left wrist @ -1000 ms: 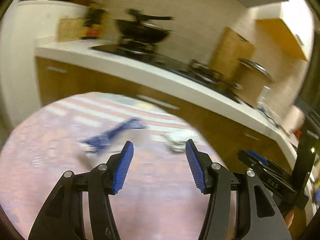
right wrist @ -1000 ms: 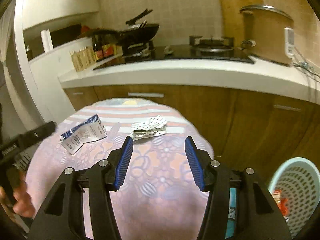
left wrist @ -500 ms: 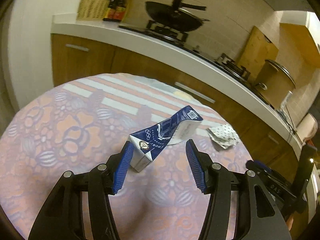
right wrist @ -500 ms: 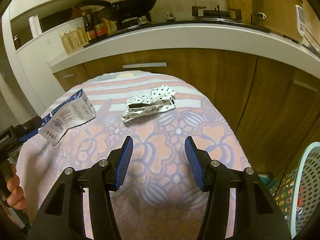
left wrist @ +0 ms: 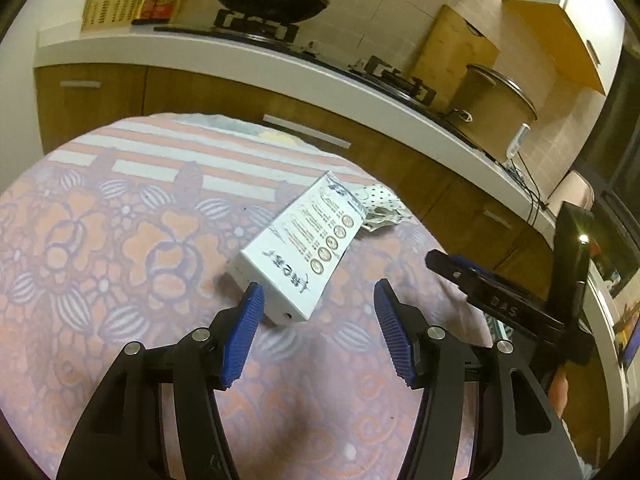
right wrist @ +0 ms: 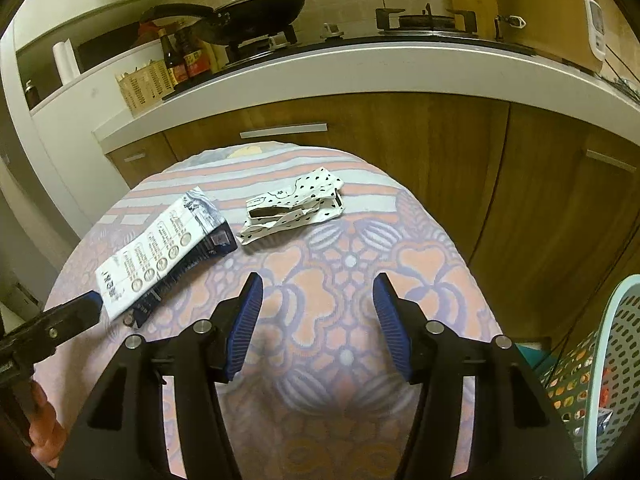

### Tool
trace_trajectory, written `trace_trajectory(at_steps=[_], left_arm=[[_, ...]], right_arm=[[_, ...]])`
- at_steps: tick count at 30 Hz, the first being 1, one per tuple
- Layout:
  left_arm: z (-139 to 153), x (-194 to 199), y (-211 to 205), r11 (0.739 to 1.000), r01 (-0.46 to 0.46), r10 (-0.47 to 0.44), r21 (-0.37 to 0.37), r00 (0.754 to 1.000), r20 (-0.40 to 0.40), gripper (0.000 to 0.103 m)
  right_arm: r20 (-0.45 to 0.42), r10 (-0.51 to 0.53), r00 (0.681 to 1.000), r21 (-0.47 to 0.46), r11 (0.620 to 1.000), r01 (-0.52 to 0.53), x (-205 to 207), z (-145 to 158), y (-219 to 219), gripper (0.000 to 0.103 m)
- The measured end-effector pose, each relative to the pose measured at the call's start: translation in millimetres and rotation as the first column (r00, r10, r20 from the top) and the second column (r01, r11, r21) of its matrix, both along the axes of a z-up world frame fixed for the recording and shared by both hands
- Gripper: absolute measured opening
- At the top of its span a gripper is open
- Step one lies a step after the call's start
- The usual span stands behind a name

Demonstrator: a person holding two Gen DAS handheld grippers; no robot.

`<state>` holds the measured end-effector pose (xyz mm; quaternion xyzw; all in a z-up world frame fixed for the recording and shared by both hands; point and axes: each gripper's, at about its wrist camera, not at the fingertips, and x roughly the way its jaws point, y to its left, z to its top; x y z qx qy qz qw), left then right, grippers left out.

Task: Collect trash
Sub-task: 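Grasp the white milk carton with the left tool, then grasp the polka-dot paper with the right tool while the left tool holds the carton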

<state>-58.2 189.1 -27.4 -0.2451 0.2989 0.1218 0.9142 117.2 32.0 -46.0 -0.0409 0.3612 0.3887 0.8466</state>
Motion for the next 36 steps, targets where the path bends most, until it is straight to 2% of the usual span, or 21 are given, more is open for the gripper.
trace_trajectory(at_steps=[1,3,6,12,16,18,20,22,24,26,30,31,33,36], left_arm=[[1.4,-1.5,0.3,1.0,-0.003,0.003,0.002,1.0,0.004,0.056],[5.1,-2.8,3.0,0.999,-0.028,0.028,0.029,1.0,0.0,0.067],[7.4,6.0,10.2,0.991,-0.082,0.086,0.109,0.996,-0.038,0.078],[-7.8,39.4,22.5,0.986,-0.011,0.035,0.166,0.989,-0.143,0.081],[-19.6,52.4,21.0,0.989,0.039,-0.012,0.139,0.982,-0.186,0.081],[-20.3,53.9,13.5,0.985,0.071,-0.041,0.155,0.98,-0.193,0.081],[-20.8,58.7,8.3,0.978,0.072,-0.028,0.198,0.976,-0.216,0.079],[-23.7,63.6,9.0,0.977,0.054,-0.003,0.206,0.971,-0.24,0.075],[-26.1,69.1,12.7,0.982,0.033,0.014,0.186,0.969,-0.247,0.063],[-24.8,69.8,14.9,0.984,0.02,0.022,0.177,0.973,-0.228,0.06],[-19.8,65.0,14.4,0.981,-0.012,0.048,0.194,0.982,-0.182,0.054],[-18.4,61.9,16.9,0.983,-0.025,0.056,0.183,0.985,-0.166,0.054],[-16.5,56.3,23.8,0.987,-0.058,0.08,0.152,0.987,-0.137,0.053],[-14.2,46.5,36.2,0.989,-0.111,0.12,0.096,0.989,-0.087,0.052]], right_arm=[[-0.001,0.0,1.0,0.001,1.0,0.0,0.3,0.0,-0.2,0.055],[0.002,0.003,1.0,-0.001,1.0,-0.003,0.0,0.1,0.8,0.055],[0.008,0.007,1.0,-0.009,1.0,-0.007,-1.2,0.0,2.5,0.056],[0.0,0.008,1.0,-0.014,1.0,-0.008,-0.1,-0.8,4.8,0.058],[0.006,0.012,1.0,-0.01,1.0,-0.012,0.0,1.7,5.9,0.058],[0.016,0.012,1.0,-0.023,1.0,-0.012,2.6,4.1,10.2,0.058],[0.015,0.021,1.0,-0.033,0.999,-0.021,8.2,8.4,17.5,0.058],[0.007,0.035,0.999,-0.027,0.999,-0.035,13.5,14.1,24.1,0.062],[0.021,0.054,0.998,-0.043,0.998,-0.053,16.5,19.5,34.2,0.07],[0.052,0.071,0.996,-0.08,0.995,-0.067,15.7,21.1,45.2,0.07],[0.039,0.07,0.997,-0.105,0.992,-0.066,23.6,19.2,59.2,0.07],[0.039,0.067,0.997,-0.106,0.992,-0.062,27.0,19.2,62.4,0.071],[0.035,0.063,0.997,-0.111,0.992,-0.059,33.1,18.0,67.9,0.08],[0.011,0.081,0.997,-0.132,0.988,-0.079,42.0,9.9,81.2,0.082]])
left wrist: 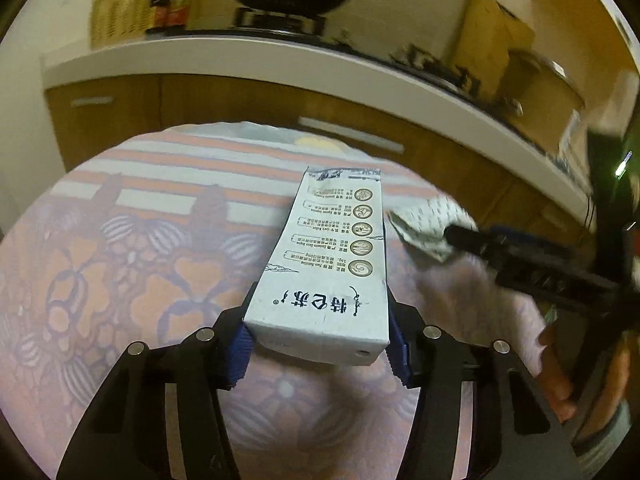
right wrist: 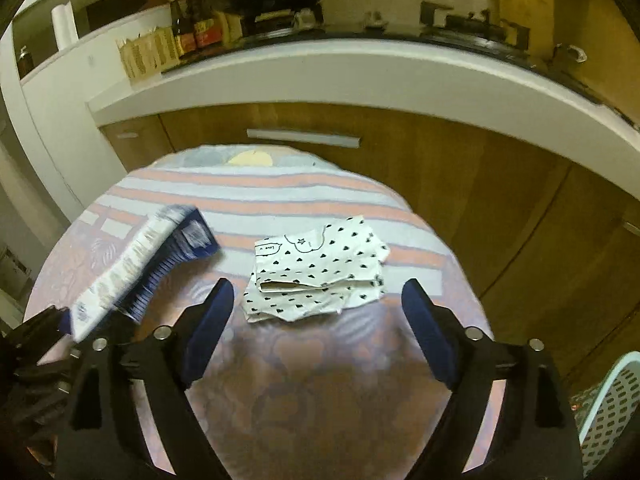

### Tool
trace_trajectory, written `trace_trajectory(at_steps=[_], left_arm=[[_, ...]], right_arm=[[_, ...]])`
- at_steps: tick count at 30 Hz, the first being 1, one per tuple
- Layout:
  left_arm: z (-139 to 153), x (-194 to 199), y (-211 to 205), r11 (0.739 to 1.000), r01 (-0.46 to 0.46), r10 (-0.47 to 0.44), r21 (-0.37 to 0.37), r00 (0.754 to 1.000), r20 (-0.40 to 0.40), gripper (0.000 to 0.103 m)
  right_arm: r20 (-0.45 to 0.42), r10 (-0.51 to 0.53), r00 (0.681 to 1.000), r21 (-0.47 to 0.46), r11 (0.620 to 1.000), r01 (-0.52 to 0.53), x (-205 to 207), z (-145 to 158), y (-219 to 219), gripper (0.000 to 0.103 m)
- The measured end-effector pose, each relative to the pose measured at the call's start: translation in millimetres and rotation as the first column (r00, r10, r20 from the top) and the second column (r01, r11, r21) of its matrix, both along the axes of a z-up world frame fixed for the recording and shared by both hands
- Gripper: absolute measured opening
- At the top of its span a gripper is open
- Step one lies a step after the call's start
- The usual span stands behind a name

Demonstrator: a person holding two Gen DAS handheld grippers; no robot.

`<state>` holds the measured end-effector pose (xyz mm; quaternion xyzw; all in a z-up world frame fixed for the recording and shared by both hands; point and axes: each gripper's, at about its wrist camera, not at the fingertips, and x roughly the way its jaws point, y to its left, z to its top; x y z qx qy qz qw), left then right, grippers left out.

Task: Collect trash
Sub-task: 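Grasp the polka-dot paper with the right tool while the left tool holds the carton, then carry the milk carton and polka-dot paper over the wastebasket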

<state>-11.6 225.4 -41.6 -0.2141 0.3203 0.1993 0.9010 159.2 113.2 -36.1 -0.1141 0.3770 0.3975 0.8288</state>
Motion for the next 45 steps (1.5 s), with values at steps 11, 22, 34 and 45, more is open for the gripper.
trace_trajectory(at_steps=[11,22,34,45], left_arm=[[4.3,-7.6,2.7,0.999,-0.045,0.045,0.003,0.998,0.034,0.051],[7.8,-14.7,0.7,0.999,-0.044,0.043,0.011,0.997,0.059,0.05],[39.9,-23.0,-32.9,1.0,0.025,-0.026,0.016,0.99,0.136,0.05],[74.5,1.9,-125.3,0.984,0.174,-0.18,0.049,0.963,0.202,0.05]], right_arm=[[0.037,0.001,0.999,-0.156,0.988,0.005,6.7,-20.7,40.9,0.075],[0.082,0.092,0.992,-0.075,0.993,-0.086,-13.4,-8.7,30.8,0.01],[0.177,0.096,0.979,0.046,0.993,-0.106,-48.9,45.5,-36.2,0.009],[0.222,-0.023,0.975,0.069,0.998,0.008,-55.9,78.8,-139.7,0.009]])
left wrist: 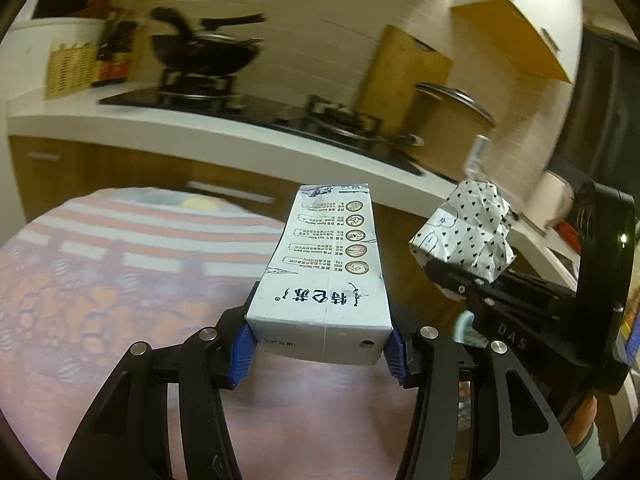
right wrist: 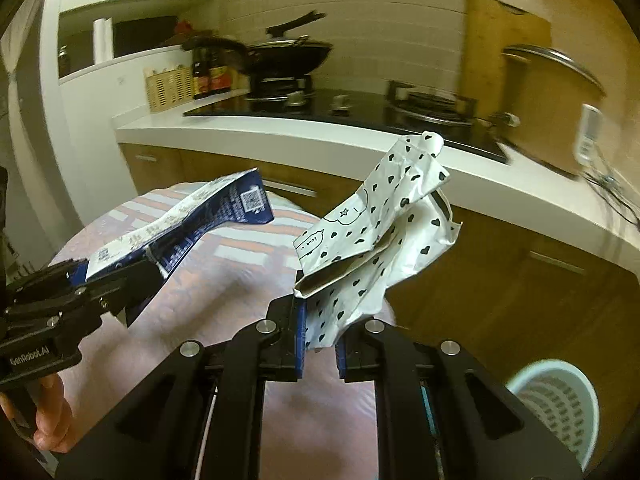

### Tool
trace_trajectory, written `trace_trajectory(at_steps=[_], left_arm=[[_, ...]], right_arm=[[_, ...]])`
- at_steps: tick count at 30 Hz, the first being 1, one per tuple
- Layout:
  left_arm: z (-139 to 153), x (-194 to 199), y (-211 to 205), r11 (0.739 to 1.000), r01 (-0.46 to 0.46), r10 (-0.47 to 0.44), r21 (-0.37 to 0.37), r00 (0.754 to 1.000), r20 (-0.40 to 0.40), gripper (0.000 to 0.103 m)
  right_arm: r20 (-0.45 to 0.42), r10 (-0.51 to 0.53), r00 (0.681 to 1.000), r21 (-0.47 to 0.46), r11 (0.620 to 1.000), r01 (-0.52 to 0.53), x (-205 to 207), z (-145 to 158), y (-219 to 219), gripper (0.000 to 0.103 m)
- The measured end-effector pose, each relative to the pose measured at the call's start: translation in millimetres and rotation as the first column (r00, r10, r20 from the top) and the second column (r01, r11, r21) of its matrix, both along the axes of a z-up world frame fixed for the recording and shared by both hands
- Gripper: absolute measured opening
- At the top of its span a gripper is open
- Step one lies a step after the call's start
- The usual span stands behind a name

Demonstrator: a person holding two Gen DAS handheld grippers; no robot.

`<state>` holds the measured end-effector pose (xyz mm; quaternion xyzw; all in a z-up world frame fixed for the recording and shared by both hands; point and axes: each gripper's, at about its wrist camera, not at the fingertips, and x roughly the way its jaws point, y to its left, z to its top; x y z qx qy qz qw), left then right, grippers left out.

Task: Collect trash
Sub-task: 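Carry the milk carton and polka-dot paper over the wastebasket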

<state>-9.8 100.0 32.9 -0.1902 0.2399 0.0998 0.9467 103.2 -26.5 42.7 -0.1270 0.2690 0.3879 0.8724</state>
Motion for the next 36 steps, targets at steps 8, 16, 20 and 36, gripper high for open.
trace_trajectory(at_steps=[8,16,20,36], left_arm=[[5.5,44.6,-86.5,0.988,0.157,-0.157,0.008,0.988,-0.002,0.05],[-9.8,91.5,-163.3,0.958,0.285,-0.284,0.014,0.958,-0.05,0.05],[-21.1,113.9,-190.4,0.943,0.334,-0.333,-0.002,0.939,-0.087,0.05],[-86.0,190.4,-259.7,0.899,0.432,-0.436,-0.073,0.865,-0.25,0.057]], right_arm=[[-0.026,-0.183,0.983,-0.044,0.982,0.182,16.1,-9.6,-96.4,0.009],[-0.085,-0.346,0.934,-0.067,0.938,0.341,40.1,-34.7,-191.1,0.01],[-0.135,-0.396,0.908,-0.085,0.918,0.388,51.9,-52.9,-226.3,0.01],[-0.355,-0.51,0.784,-0.162,0.859,0.485,92.6,-124.9,-289.7,0.012]])
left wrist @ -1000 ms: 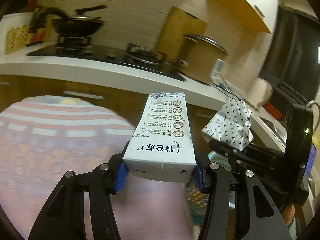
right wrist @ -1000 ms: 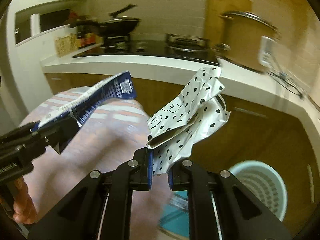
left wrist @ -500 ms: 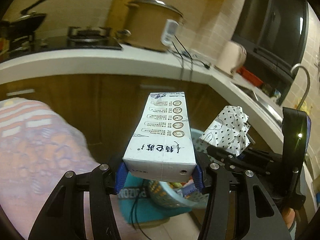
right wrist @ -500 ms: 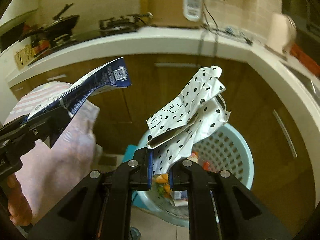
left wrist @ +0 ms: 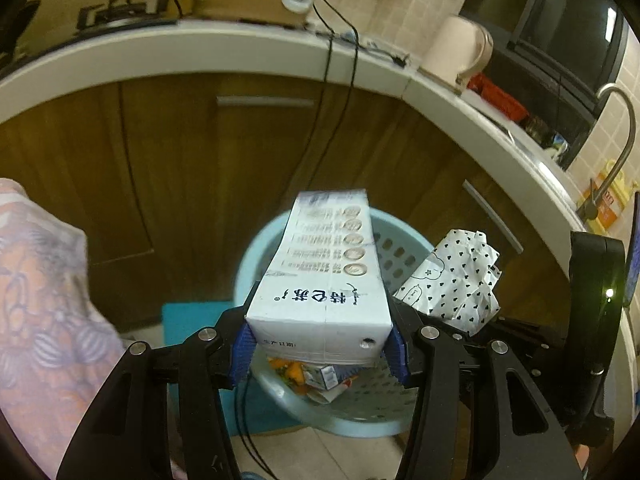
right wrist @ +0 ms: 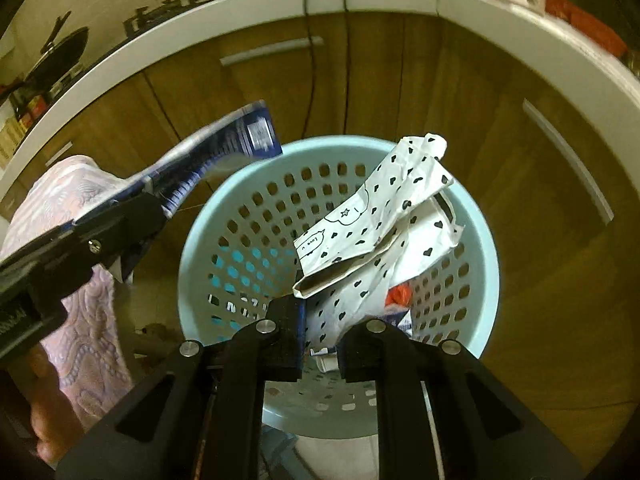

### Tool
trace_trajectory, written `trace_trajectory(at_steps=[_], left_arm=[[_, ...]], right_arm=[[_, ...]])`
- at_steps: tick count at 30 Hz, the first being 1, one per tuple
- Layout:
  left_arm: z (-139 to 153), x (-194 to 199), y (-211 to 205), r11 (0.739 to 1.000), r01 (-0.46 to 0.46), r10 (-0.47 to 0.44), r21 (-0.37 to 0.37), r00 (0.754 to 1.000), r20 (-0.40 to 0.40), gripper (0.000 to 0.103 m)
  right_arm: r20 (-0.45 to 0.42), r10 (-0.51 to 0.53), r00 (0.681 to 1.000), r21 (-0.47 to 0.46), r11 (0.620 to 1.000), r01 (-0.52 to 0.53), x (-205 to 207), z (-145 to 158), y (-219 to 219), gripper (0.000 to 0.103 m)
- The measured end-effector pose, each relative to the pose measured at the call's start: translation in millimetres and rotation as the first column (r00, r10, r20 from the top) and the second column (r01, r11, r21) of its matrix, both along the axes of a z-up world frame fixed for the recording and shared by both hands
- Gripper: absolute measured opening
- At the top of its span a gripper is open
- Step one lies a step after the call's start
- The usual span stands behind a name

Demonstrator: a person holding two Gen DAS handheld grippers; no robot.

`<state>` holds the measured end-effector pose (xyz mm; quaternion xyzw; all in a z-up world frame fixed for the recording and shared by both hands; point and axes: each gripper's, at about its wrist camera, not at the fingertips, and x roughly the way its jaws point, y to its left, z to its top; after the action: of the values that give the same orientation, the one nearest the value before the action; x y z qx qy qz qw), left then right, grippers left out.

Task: Collect trash
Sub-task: 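Carry the milk carton and polka-dot paper over the wastebasket, then open both tools to drop the carton and paper into the basket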

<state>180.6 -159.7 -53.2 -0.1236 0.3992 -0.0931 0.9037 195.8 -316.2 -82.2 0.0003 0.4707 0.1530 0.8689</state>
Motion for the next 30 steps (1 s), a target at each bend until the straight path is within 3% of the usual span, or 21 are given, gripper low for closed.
trace_trajectory(at_steps=[2,5,9,15,20,30], left_arm=[[-3.6,1.5,-4.1,1.0,0.007,-0.007,0.007,1.0,-0.01,0.069],[-5.0,1.1,-5.9,1.0,0.012,-0.011,0.009,1.0,-0.01,0.071],[-1.7,-0.4,-4.0,1.0,0.011,-0.011,0.019,1.0,-0.003,0.073],[13.5,-12.5,7.8,1.0,-0.014,0.013,0.018,0.999,0.049,0.074],[38.4,-34.9,19.0,0.997,-0.054,0.047,0.053,0.989,0.139,0.075],[75.6,-87.9,36.3,0.983,-0.131,0.086,0.129,0.946,0.312,0.083]], right_arm=[[-0.031,-0.007,0.999,0.016,1.0,0.008,3.8,-7.3,-6.7,0.016],[-0.047,-0.019,0.999,0.013,1.0,0.02,5.8,-15.2,-13.4,0.024],[-0.036,-0.026,0.999,0.03,0.999,0.027,4.2,-16.2,-21.1,0.051],[0.019,-0.024,1.0,0.024,0.999,0.023,-4.6,-6.1,-24.3,0.051],[0.124,-0.033,0.992,0.021,0.999,0.03,-23.3,20.1,-21.7,0.051],[0.363,-0.046,0.931,0.043,0.999,0.033,-62.3,78.3,-6.3,0.057]])
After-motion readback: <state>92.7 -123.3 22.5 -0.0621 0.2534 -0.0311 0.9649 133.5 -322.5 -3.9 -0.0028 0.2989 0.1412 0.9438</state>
